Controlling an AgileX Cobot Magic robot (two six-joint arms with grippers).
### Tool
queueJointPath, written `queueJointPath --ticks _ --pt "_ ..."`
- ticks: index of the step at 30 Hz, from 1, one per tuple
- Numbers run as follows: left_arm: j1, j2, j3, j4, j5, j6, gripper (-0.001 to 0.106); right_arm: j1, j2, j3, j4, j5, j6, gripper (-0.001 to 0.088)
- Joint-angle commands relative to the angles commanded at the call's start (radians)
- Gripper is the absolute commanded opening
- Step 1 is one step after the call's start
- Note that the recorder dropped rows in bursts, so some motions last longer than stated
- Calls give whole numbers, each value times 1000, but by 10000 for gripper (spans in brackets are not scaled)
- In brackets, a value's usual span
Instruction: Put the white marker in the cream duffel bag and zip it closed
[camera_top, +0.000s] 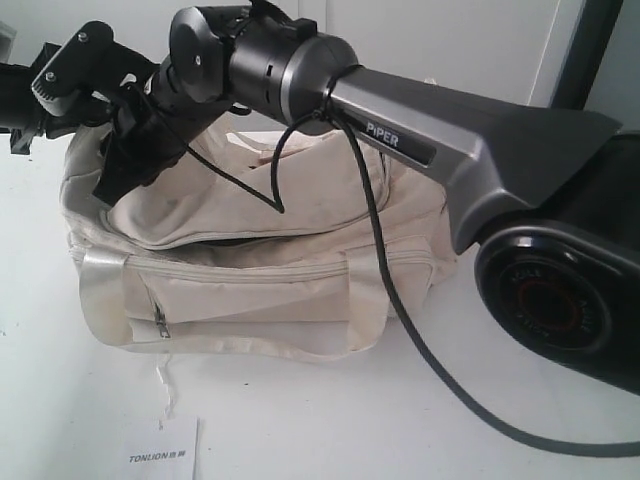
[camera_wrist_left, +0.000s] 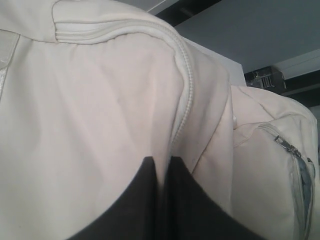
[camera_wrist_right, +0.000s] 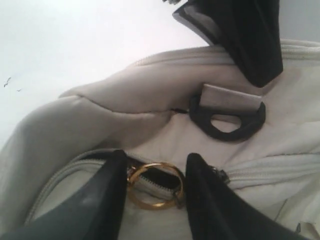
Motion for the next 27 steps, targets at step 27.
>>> queueJointPath --ticks 27 --pt "0 0 0 -7 -7 3 0 30 -70 0 -23 24 -46 0"
